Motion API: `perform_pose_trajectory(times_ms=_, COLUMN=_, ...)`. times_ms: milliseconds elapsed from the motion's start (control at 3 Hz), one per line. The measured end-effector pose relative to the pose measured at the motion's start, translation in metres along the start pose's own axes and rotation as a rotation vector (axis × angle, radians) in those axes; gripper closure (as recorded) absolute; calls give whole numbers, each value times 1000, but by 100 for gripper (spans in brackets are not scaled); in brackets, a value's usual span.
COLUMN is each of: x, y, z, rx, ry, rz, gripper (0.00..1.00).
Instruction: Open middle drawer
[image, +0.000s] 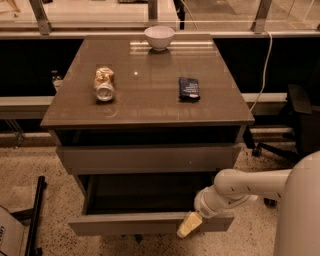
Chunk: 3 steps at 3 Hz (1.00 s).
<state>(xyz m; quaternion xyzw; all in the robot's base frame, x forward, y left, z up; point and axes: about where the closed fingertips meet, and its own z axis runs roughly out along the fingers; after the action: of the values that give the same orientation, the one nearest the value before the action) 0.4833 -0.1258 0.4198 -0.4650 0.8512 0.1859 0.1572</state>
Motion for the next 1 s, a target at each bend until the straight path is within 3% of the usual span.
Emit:
perform_pose_trajectory(times_ms=667, x=20, y=31, z=5, rx=-52, ry=118, rz=-17, gripper=0)
perform_pose_trajectory(times_ms=1000, x=34, y=55, z=6, rx=-80, ry=120, rz=9, gripper=0)
